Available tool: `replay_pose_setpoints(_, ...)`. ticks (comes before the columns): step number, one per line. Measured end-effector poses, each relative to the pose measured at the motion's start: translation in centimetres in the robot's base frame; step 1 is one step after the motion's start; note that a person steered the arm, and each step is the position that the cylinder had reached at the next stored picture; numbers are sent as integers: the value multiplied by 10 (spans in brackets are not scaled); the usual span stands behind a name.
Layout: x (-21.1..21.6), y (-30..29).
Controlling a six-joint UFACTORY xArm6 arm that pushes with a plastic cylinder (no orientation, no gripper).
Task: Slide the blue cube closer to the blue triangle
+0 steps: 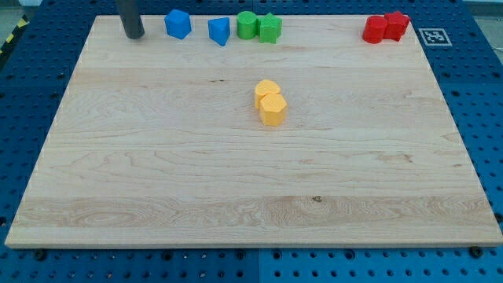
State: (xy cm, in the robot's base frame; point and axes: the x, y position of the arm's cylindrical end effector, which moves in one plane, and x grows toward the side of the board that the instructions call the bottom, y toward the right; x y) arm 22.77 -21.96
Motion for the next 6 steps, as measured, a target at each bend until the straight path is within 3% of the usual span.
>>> replay_pose_setpoints(1, -23, -1)
replay_pose_setpoints(6, -11, 47)
